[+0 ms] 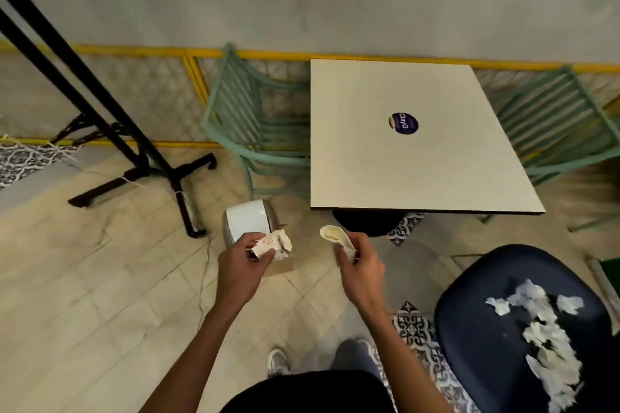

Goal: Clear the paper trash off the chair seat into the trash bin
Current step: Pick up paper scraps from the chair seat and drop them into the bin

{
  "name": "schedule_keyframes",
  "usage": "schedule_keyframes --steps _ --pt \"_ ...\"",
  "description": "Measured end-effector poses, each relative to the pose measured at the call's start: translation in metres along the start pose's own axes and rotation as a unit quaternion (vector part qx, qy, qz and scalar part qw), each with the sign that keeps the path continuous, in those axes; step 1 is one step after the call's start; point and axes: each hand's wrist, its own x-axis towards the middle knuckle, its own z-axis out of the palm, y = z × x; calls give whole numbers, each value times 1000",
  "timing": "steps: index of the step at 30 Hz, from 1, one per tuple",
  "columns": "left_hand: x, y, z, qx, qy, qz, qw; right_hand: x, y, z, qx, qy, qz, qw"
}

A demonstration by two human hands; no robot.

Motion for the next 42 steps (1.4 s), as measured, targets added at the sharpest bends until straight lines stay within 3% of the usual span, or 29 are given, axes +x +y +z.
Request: schedule_keyframes --steps 9,15,24,35,42 --pt "28 -93 -62 7 81 -95 992 20 -27 133 -32 -184 4 982" --pt "64 -121 -54 30 91 -129 987 63 -2 211 -100 -250 81 960" --pt "126 -141 -41 54 82 -181 979 119 52 301 -133 -270 254 919" --pt "165 -183 -25 96 18 -210 973 152 52 369 -75 -163 442 879" --pt "187 -199 -10 123 -28 -217 968 154 47 387 -8 -165 457 874"
